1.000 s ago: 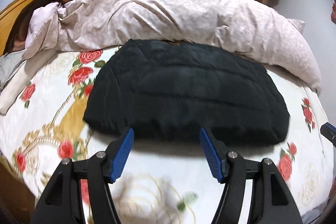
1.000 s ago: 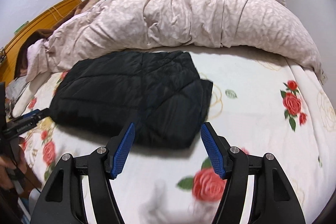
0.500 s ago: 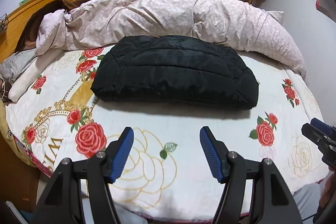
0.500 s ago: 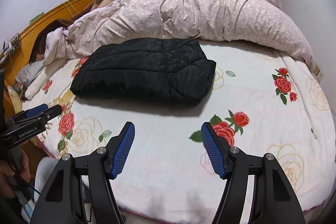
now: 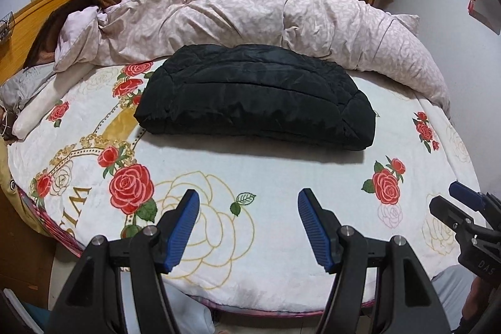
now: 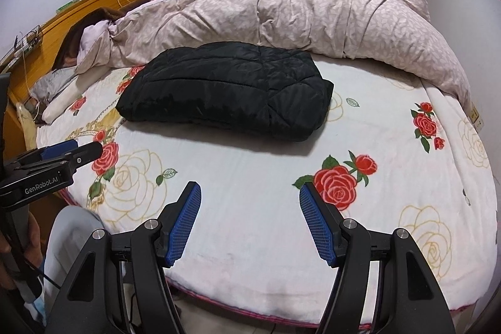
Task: Fold large clothes
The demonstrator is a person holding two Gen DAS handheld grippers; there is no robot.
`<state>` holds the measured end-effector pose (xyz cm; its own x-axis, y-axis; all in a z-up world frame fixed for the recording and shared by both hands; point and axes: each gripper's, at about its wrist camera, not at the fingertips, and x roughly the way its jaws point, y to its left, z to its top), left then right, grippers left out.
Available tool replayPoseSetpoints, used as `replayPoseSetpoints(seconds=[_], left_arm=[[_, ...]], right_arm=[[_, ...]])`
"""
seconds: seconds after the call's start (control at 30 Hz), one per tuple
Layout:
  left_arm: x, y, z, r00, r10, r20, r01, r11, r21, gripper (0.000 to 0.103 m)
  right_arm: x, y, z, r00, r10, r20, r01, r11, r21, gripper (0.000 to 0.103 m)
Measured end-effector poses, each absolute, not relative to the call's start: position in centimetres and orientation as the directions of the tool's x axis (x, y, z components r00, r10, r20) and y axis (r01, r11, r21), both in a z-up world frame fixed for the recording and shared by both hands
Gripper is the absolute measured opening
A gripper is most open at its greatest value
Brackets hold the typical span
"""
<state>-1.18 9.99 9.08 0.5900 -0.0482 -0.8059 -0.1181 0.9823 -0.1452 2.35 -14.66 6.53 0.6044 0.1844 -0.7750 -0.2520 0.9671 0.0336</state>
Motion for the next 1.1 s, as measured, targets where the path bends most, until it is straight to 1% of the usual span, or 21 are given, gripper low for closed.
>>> replayPoseSetpoints(seconds=[1.1], left_arm=[[-0.85,10.67,8.77,0.585,-0.039,-0.810,-0.134,0.981,-0.144,0.068]], right_arm=[[2.65,-14.28,6.31,0.603,0.174,-0.779,-0.245,0.969,0.026,0.066]])
